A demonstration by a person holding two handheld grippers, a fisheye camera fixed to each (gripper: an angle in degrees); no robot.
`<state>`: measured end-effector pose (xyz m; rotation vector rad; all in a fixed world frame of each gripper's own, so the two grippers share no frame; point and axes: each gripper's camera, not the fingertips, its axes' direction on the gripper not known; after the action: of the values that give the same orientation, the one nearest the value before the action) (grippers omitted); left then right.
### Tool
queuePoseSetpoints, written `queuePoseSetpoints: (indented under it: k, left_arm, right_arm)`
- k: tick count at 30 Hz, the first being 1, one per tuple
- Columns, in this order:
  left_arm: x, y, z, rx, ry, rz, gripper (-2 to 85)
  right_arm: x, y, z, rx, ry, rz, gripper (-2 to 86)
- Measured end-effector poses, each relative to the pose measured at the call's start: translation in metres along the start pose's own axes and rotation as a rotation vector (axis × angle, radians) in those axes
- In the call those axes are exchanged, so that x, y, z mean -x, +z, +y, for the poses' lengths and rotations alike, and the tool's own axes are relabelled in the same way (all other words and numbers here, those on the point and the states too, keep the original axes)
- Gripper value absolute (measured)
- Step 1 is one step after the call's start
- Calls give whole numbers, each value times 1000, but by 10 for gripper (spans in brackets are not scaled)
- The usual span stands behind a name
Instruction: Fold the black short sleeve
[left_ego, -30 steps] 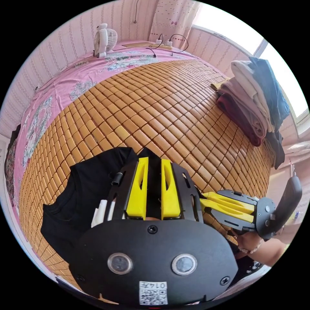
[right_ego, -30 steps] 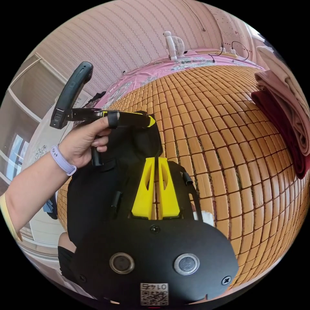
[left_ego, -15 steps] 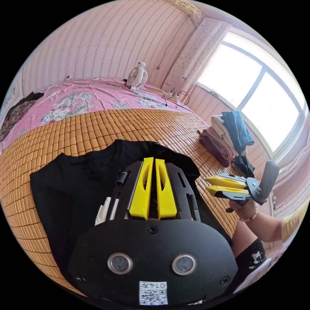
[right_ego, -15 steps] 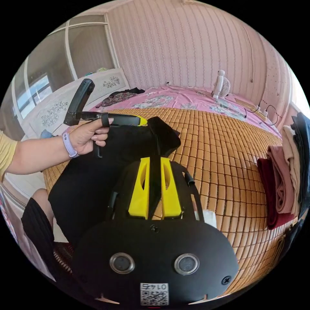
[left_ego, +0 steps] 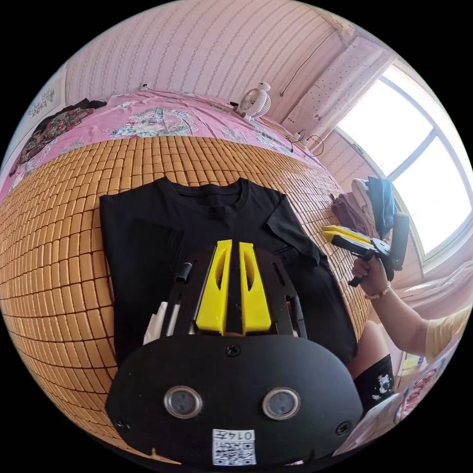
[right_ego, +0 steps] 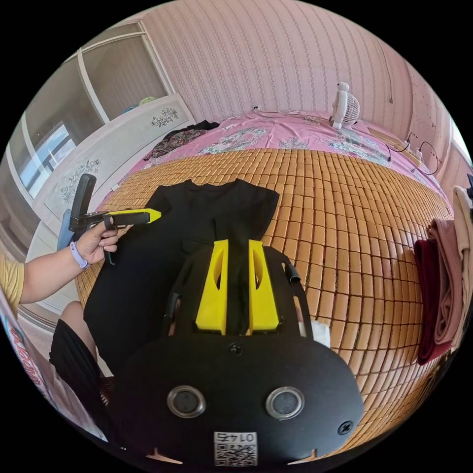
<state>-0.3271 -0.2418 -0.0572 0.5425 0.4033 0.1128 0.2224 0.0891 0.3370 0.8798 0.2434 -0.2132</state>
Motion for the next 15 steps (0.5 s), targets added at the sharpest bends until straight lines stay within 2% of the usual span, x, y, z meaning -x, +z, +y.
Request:
queuePoseSetpoints:
  k: [2, 5, 8, 12, 15]
  left_arm:
    - [19, -9, -2, -8, -37, -2, 56]
    - [51, -29, -2, -41, -69, -120, 70]
    - [85, -43, -2, -70, -149, -238, 78]
    - [115, -29, -12, -7, -231, -305, 93]
    - [117, -23, -23, 18, -214, -332, 33]
  right_arm:
    - [0, 11, -16, 8, -13, 50, 98]
    - [-7, 33, -46, 41, -5, 180, 128]
    - [-21, 57, -72, 96, 18, 159, 129]
    - [-27, 75, -96, 126, 50, 133, 78]
    - [-25, 77, -107, 145, 62, 102, 16]
